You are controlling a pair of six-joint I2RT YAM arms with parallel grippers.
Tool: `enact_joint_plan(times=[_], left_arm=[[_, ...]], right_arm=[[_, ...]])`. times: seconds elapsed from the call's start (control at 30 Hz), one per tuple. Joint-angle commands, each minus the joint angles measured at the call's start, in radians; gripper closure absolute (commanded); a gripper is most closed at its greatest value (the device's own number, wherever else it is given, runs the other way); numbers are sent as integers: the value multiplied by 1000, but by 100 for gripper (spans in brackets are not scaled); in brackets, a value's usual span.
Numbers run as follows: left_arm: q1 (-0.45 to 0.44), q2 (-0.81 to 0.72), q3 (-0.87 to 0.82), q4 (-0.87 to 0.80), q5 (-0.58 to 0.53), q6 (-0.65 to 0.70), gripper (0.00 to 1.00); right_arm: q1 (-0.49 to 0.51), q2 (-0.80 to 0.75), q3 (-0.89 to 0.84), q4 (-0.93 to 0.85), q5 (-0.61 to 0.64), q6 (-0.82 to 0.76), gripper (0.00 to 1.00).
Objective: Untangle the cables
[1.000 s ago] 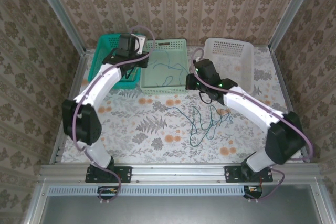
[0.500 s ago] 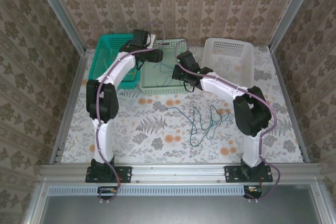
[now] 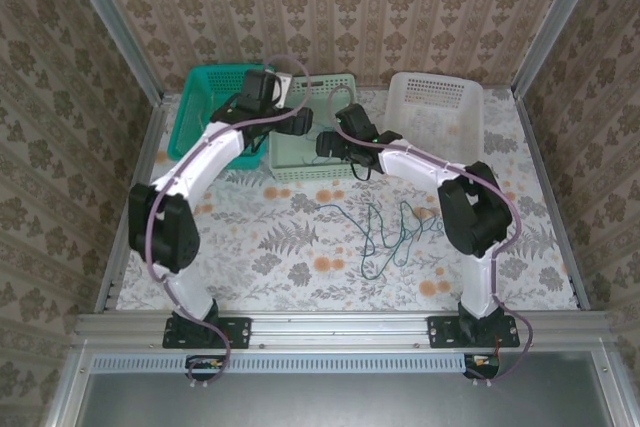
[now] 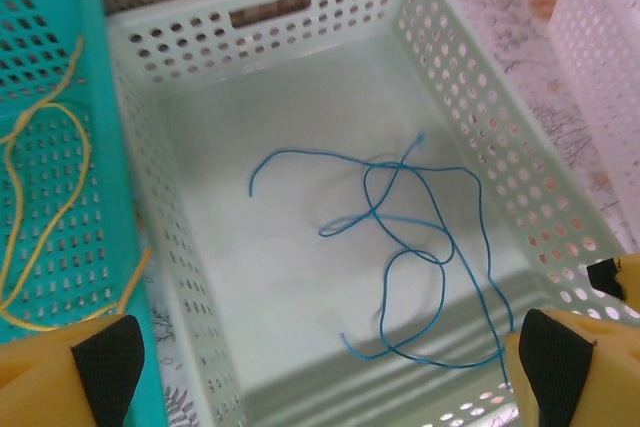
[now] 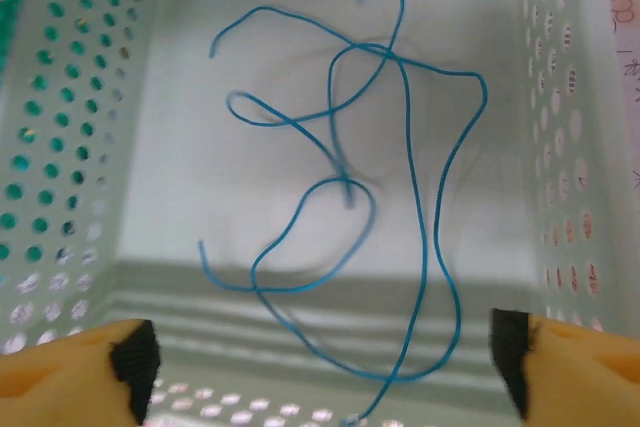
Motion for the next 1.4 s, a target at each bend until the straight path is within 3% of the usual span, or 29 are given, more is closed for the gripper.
enact_joint_plan(times=[0.0, 0.1, 0.23, 0.57, 0.7, 1.07, 1.27, 1.37], left_arm=[[-26, -96, -106, 86, -24, -25, 0], [-98, -185, -215, 125, -89, 8, 0], [-184, -268, -331, 151, -174, 29, 0], [-322, -489, -651, 244, -112, -116, 0], [-403, -508, -703, 211, -170, -146, 0], [-498, -542, -781, 219, -210, -227, 0], [-502, -563, -802, 224, -221, -240, 0], [-501, -566, -807, 226, -223, -244, 0]], right_arm=[[0, -125, 23, -73, -79, -119, 0], [6, -186, 15, -179, -84, -199, 0], [8, -302, -115, -171, -102, -222, 0], [-11, -678, -496, -282, 57, -124, 5], [-33, -763, -624, -308, 74, -72, 12], [-49, -650, -745, -280, 90, -58, 30], [-53, -592, -758, -228, 75, -72, 51], [-55, -542, -749, -202, 66, -86, 55]])
